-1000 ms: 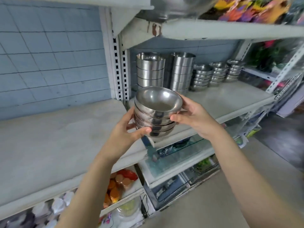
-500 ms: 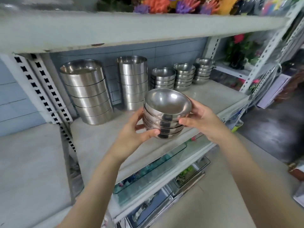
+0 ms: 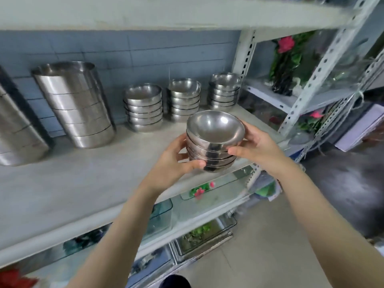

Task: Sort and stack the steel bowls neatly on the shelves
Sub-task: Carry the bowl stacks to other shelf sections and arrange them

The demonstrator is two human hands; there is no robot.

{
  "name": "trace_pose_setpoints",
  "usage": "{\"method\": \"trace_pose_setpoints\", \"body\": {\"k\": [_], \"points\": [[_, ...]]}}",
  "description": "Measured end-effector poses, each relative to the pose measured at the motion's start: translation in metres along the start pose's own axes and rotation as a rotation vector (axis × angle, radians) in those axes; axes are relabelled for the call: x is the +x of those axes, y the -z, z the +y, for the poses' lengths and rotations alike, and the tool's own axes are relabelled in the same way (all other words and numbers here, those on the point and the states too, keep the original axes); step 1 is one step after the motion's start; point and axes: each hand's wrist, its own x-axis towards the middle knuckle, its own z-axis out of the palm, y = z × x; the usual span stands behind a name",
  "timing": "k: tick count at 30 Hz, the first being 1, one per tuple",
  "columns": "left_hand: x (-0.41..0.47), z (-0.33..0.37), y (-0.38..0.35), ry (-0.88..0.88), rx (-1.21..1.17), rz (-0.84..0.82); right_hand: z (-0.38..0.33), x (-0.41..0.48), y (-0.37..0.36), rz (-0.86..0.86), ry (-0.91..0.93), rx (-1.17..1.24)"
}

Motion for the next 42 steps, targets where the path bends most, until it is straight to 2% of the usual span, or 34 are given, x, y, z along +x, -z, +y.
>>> {"method": "trace_pose_setpoints", "body": {"k": [6,17,25,29,34,42], "points": [[0.074,-0.024,-0.042,0.147,-0.072,0.045,0.044,0.064,0.065,-0.082,-0.030,-0.050],[0.183,-0.045,-0.103,0.209,-0.019,0.075,0.110,0.147,0.157,-0.128,-0.012,-0.032],[0.207,-0.043,-0.137,0.206,0.055,0.135,0.130,0.181,0.199,-0.278,0.042,-0.114],[0.209,-0.035,-0.150,0.130,0.078,0.202,0.134,0.186,0.207,-0.287,0.063,-0.099],[0.216,-0.042,-0.159,0.137,0.061,0.278,0.140,0.190,0.213,-0.297,0.080,-0.059],[0.221,-0.040,-0.150,0.153,0.163,0.226,0.141,0.193,0.216,-0.285,0.097,-0.068]]}}
